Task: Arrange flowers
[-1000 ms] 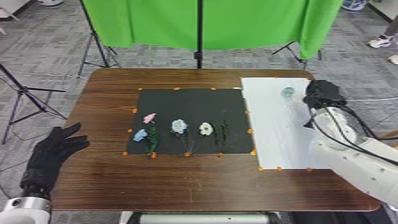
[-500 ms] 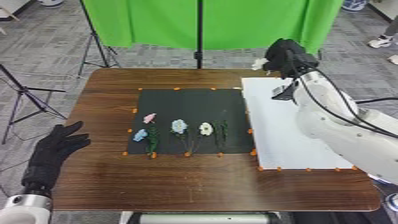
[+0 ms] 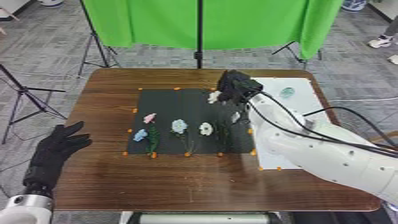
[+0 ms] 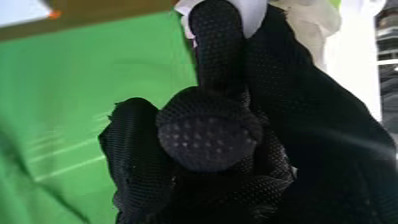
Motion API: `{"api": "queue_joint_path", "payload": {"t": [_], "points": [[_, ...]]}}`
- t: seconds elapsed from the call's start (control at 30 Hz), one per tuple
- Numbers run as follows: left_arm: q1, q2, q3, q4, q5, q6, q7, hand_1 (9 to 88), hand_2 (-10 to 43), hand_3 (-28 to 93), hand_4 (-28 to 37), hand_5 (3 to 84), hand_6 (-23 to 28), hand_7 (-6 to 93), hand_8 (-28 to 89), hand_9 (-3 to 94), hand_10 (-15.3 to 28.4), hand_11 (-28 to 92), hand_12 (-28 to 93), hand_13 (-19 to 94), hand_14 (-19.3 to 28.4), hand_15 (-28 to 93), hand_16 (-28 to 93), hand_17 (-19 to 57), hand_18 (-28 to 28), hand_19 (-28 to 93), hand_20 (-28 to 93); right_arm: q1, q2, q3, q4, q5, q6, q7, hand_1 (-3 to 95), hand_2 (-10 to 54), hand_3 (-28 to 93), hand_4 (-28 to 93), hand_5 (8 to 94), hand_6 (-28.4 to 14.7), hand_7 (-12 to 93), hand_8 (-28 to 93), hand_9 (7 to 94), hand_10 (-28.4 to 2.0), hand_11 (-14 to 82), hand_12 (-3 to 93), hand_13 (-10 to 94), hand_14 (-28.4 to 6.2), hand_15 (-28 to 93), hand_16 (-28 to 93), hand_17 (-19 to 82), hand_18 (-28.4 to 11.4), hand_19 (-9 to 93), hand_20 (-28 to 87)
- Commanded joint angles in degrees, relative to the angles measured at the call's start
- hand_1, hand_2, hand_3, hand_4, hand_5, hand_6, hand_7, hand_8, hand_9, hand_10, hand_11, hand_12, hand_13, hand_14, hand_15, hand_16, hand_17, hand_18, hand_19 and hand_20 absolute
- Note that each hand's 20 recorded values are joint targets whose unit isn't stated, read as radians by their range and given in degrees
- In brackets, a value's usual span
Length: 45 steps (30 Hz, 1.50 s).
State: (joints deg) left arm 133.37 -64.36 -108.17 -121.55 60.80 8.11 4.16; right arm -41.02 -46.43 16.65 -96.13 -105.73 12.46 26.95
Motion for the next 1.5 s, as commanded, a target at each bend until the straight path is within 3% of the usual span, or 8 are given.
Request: {"api": "queue_joint_path", "payload": {"t": [0.03, 0.37, 0.77, 1.07, 1.27, 1.5], "points": [[0.4, -0.69, 0.16, 0.45, 0.12, -0.76, -0.7, 16.4, 25.2, 58, -28.3, 45.1, 6.5, 7.7, -6, 48.9, 16.7, 18, 9, 41, 20.8, 23, -4, 7.2, 16.4, 21, 17, -1.0, -0.3, -1.1, -0.7, -0.2, -3.4, -0.6, 60.7, -9.5, 58, -18, 80.1, 1.1, 22, 4, 90.4, -9.0, 6.9, 40.0, 91, -1.6, 58, 36, 63, -13.1, 93, 53], [0.5, -0.75, 0.0, 0.36, 0.18, -0.75, -0.87, 16.4, 25.2, 58, -28.3, 44.9, 6.6, 7.7, -6, 48.8, 16.9, 18, 9, 41, 20.9, 23, -4, 7.0, 16.4, 20, 17, -2.7, 0.3, 0.1, -0.9, 0.8, -6.8, -1.1, 58.5, -9.5, 59, -18, 78.3, 0.7, 21, 4, 87.7, -11.0, 8.5, 37.9, 90, -2.1, 58, 35, 62, -14.0, 93, 52], [0.8, -0.67, -0.21, 0.16, 0.21, -0.83, -0.99, 16.2, 25.1, 58, -28.3, 44.8, 6.6, 7.5, -6, 48.6, 16.8, 18, 9, 40, 21.1, 23, -4, 6.9, 16.4, 20, 17, -2.9, 1.9, 1.4, -1.6, 1.3, -10.0, -1.3, 55.8, -9.5, 58, -17, 75.0, 0.1, 20, 4, 82.8, -11.4, 11.2, 34.2, 89, -2.8, 57, 35, 60, -14.5, 93, 52], [0.8, -0.54, -0.57, 0.04, 0.31, -1.31, -1.53, 16.3, 25.0, 58, -28.3, 44.7, 6.5, 7.6, -6, 48.5, 16.8, 18, 9, 42, 21.5, 25, -3, 6.8, 16.5, 20, 17, -4.1, 3.7, 6.6, -4.2, 4.0, -18.1, -1.1, 49.8, -9.5, 62, -18, 69.9, 0.4, 19, 3, 75.9, -13.0, 19.2, 23.1, 87, -3.4, 58, 34, 58, -15.1, 93, 52], [0.7, -0.38, -0.51, 0.09, 0.32, -1.51, -1.56, 16.4, 25.0, 58, -28.3, 44.6, 6.5, 7.6, -6, 48.5, 16.8, 18, 9, 43, 21.5, 26, -4, 6.7, 16.5, 20, 17, -4.8, 3.7, 9.6, -5.2, 5.0, -22.3, -1.0, 43.8, -9.5, 66, -18, 65.6, 1.1, 18, -9, 72.3, -14.0, 17.7, 21.4, 86, -3.6, 57, 34, 57, -15.2, 93, 51], [0.7, -0.33, -0.51, 0.1, 0.32, -1.52, -1.55, 16.7, 25.0, 58, -28.3, 44.6, 6.4, 7.6, -6, 48.5, 16.8, 18, 9, 43, 21.6, 27, -4, 6.7, 16.5, 20, 16, -5.5, 4.7, 15.3, -7.0, 5.9, -24.0, -1.3, 41.4, -9.5, 66, -17, 61.1, 0.3, 15, -10, 70.1, -15.2, 14.4, 19.7, 87, -4.0, 53, 33, 57, -15.5, 93, 50]]}}
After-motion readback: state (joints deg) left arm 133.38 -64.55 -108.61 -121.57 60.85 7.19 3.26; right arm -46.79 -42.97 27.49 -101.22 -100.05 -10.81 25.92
